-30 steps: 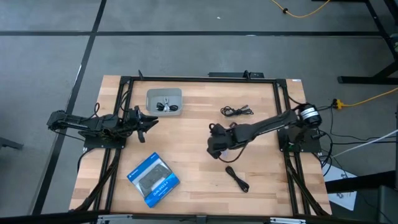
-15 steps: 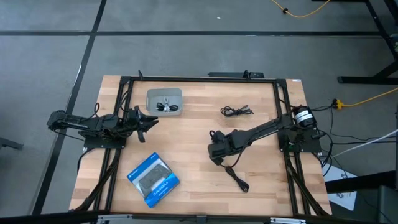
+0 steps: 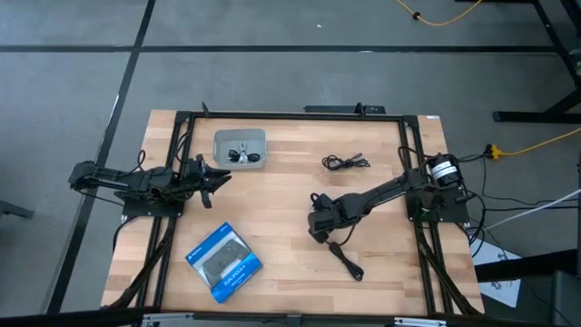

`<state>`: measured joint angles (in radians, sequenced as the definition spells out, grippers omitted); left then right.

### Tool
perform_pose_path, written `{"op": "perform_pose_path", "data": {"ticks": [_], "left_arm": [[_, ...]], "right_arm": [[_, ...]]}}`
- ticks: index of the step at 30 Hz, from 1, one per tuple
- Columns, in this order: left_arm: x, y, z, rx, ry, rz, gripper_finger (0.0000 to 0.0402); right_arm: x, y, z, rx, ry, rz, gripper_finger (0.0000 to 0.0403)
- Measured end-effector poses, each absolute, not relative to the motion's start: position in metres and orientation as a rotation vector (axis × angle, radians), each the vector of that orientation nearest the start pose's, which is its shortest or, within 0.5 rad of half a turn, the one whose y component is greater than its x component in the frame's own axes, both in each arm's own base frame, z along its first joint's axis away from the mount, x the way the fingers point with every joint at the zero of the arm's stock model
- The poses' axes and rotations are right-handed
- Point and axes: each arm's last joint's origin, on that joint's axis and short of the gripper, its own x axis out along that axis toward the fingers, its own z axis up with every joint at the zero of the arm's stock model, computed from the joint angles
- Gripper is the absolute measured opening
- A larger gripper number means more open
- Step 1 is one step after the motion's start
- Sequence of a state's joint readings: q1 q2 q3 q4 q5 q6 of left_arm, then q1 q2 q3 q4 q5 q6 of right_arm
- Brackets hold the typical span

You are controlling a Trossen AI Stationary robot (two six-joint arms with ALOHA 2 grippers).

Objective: Pick and place USB-C Cables
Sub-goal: Put the light blue charger cable into the white bin

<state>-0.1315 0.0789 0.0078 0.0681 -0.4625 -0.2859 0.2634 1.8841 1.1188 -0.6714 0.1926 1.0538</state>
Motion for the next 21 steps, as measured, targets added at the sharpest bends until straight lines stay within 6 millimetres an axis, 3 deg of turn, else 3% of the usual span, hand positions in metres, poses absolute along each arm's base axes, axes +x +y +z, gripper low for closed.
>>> {"op": "perform_pose_path", "data": {"ticks": [4, 13, 17, 21], "left_arm": [[0.100, 0.000, 0.166, -0.282, -0.045, 0.329, 0.0086], [0.100, 0.000, 0.166, -0.282, -0.045, 0.329, 0.0086], [0.100, 0.000, 0.166, -0.282, -0.044, 0.329, 0.0086], [0.100, 0.000, 0.166, -0.282, -0.044, 0.329, 0.0086]], "right_arm": [[0.326, 0.080, 0.136, 0.498, 1.221, -0.672, 0.0022], [0.350, 0.069, 0.165, 0.244, 1.041, -0.709, 0.0020], [0.366, 0.049, 0.185, 0.079, 0.917, -0.792, 0.0020], [0.383, 0.020, 0.206, 0.025, 0.851, -0.806, 0.0020]]}}
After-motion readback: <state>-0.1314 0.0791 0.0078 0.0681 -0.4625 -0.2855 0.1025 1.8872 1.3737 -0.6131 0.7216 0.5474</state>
